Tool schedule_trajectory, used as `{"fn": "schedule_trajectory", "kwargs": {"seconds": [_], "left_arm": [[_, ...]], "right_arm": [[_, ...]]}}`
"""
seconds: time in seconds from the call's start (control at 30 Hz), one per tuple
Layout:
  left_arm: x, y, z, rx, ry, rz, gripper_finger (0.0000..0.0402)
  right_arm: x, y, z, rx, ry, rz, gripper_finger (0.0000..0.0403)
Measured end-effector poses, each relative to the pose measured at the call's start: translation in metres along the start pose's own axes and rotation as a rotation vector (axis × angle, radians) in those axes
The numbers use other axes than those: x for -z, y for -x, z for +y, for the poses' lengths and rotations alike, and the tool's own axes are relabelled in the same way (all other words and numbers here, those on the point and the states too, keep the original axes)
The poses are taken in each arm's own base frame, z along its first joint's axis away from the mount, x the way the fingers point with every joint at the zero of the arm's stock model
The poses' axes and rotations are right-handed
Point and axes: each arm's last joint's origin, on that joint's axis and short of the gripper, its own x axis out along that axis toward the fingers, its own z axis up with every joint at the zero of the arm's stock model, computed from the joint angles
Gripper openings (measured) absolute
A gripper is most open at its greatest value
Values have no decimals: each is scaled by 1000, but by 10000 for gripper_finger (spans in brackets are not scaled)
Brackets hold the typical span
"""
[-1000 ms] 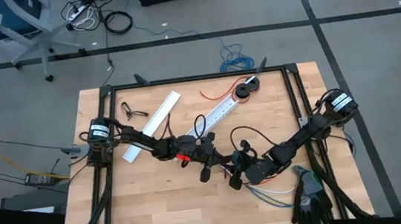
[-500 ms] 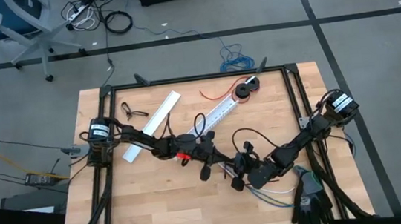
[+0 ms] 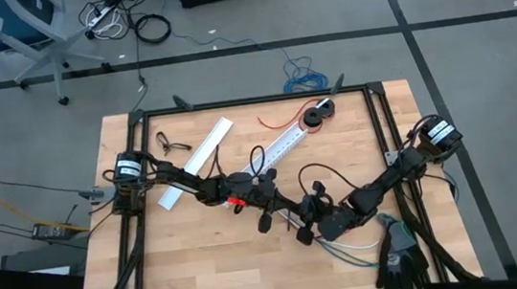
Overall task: Ziptie cables
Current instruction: Wrap the cables together using the black zip tie
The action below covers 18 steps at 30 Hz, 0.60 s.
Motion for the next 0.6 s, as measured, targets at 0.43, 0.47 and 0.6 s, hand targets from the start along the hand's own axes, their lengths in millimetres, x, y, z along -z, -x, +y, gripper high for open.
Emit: {"fn": "schedule_trajectory", "kwargs": {"seconds": [0.43,0.47,0.6], "left_arm": [[-2,0,0,-10,-20,-25,1],[-2,0,0,-10,-24,-29,1],[-3,0,0,-14,-29,-44,1]], "right_arm": [[1,-2,-1,-29,-48,36,0],[1,-2,-1,-34,-52,40,0],[1,-2,-1,-38,-72,47,0]]}}
